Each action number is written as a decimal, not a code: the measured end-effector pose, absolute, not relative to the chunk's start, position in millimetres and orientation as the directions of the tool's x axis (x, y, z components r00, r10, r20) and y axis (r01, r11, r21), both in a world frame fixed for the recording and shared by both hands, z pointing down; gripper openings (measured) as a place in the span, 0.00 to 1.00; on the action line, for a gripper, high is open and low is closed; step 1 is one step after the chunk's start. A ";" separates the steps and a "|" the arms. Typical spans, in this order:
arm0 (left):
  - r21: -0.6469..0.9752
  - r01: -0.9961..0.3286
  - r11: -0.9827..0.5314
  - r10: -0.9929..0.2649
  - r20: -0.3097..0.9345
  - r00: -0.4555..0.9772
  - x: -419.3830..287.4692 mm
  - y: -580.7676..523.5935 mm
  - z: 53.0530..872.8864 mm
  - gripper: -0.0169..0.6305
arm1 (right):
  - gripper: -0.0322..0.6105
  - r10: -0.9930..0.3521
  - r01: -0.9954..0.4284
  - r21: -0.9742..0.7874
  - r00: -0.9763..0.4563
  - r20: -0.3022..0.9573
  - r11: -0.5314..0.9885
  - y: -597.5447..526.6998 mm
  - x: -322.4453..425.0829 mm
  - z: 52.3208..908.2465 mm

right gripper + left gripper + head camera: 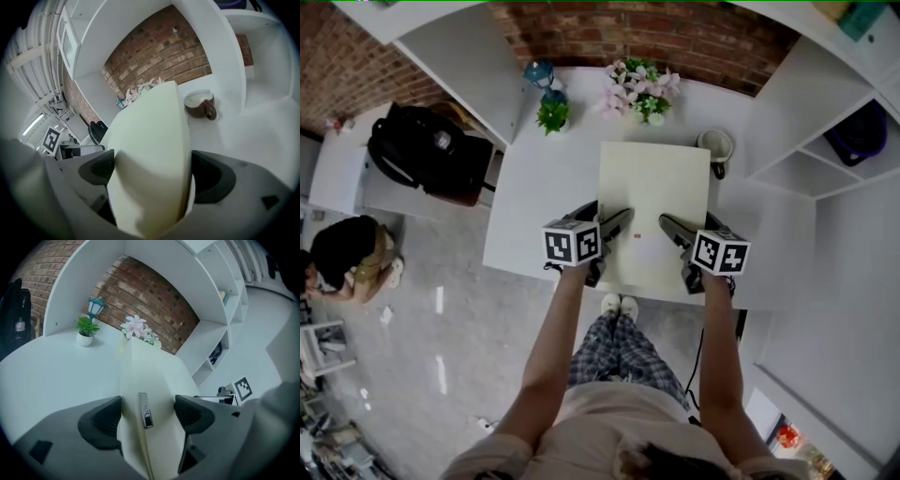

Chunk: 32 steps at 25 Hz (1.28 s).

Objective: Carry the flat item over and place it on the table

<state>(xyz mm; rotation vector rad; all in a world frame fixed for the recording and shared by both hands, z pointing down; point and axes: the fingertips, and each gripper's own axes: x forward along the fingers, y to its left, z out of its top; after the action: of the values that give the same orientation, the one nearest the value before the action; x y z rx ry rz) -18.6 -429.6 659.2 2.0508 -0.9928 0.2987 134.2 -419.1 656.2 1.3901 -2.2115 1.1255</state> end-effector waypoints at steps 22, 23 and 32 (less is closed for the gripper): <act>0.618 -0.747 -0.246 -0.463 0.602 0.651 -17.4 -429.8 698.0 0.57 | 0.84 -0.502 -0.857 -0.504 -0.485 0.716 0.109 -417.7 136.5 696.0; 0.618 -0.746 -0.246 -0.464 0.601 0.651 -17.3 -429.9 697.8 0.57 | 0.84 -0.502 -0.857 -0.504 -0.485 0.716 0.109 -417.6 136.6 695.8; 0.589 -0.756 -0.287 -0.490 0.588 0.644 -24.9 -434.6 688.8 0.56 | 0.84 -0.535 -0.852 -0.512 -0.487 0.690 0.114 -418.0 138.3 690.1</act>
<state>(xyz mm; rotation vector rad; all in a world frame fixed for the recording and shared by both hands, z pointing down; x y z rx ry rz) -24.9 -434.6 688.8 1.9506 -0.9774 0.3676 138.3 -418.0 690.1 1.3552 -2.0641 1.3182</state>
